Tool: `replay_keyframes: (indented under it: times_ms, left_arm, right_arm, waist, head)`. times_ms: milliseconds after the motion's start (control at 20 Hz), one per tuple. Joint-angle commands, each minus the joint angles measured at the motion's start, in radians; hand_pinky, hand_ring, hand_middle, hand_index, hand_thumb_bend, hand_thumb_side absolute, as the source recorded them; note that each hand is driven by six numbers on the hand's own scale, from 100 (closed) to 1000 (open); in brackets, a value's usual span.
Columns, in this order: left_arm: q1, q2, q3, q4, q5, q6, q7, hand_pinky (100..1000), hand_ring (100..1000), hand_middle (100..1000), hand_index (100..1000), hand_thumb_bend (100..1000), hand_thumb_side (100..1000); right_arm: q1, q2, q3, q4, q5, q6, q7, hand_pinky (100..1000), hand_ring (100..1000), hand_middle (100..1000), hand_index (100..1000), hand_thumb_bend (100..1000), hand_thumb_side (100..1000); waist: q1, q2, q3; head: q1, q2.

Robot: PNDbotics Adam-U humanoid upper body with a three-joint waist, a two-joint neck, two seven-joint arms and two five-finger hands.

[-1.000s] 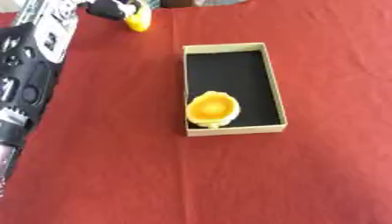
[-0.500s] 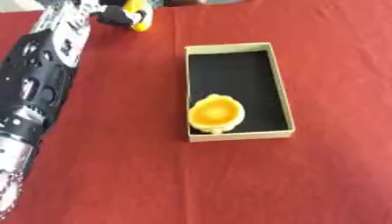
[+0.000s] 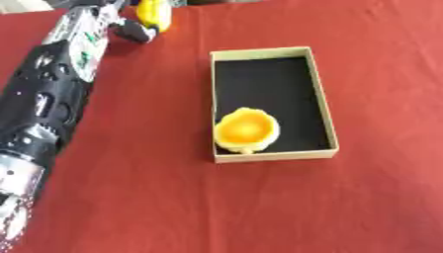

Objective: Pick up objects on the table and place them in the box.

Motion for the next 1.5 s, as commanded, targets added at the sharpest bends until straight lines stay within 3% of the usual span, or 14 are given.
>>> replay_keyframes:
  times_ms: [50,100,350,600,850,1100,1300,1500]
  left_arm:
    - [-0.017,0.017,0.007,-0.018,0.018,0.011,0.026,879,919,762,715,141,223]
    - [-0.015,0.016,0.004,-0.021,0.021,0.012,0.037,865,901,743,690,101,184]
    - [-0.007,0.017,-0.017,-0.065,0.027,0.004,0.114,827,849,667,619,100,100]
    - [0.031,0.028,-0.102,-0.222,0.065,-0.082,0.134,823,835,661,623,100,100]
    - [0.124,0.043,-0.226,-0.498,0.166,-0.151,0.065,809,812,650,628,100,100]
    - [0.213,0.008,-0.309,-0.765,0.287,-0.161,-0.026,803,794,636,631,100,100]
    - [0.261,-0.068,-0.352,-0.848,0.317,-0.159,-0.092,802,792,626,629,100,105]
    - [0.312,-0.144,-0.365,-0.844,0.326,-0.153,-0.130,803,790,614,630,100,161]
  right_arm:
    - [-0.015,-0.020,-0.003,-0.006,-0.005,0.002,0.003,965,976,798,866,100,746]
    - [-0.014,-0.020,-0.004,-0.005,-0.005,0.002,0.003,965,976,798,865,100,745]
    - [-0.010,-0.018,-0.003,-0.003,-0.006,0.002,0.003,964,973,797,865,100,741]
    - [0.002,-0.015,-0.003,-0.005,-0.004,0.000,-0.002,963,969,797,865,100,733]
    - [0.017,-0.009,0.000,-0.007,0.000,-0.002,-0.008,961,965,796,865,100,723]
    - [0.034,-0.004,-0.002,-0.008,0.004,-0.004,-0.017,959,962,796,865,100,716]
    - [0.044,0.000,-0.005,-0.010,0.007,-0.004,-0.024,959,961,796,864,100,714]
    - [0.049,0.005,-0.005,-0.012,0.007,-0.004,-0.026,959,961,795,864,100,714]
  waist:
    - [-0.003,-0.027,-0.002]
    - [-0.004,-0.027,-0.002]
    - [-0.007,-0.042,0.007]
    - [-0.016,-0.076,0.035]
    - [-0.026,-0.118,0.058]
    - [-0.040,-0.153,0.086]
    - [-0.047,-0.169,0.105]
    - [-0.051,-0.175,0.112]
  head:
    - [0.003,-0.013]
    - [0.002,-0.011]
    - [-0.007,0.006]
    - [-0.034,0.035]
    - [-0.058,0.067]
    - [-0.086,0.096]
    - [-0.104,0.111]
    - [-0.108,0.109]
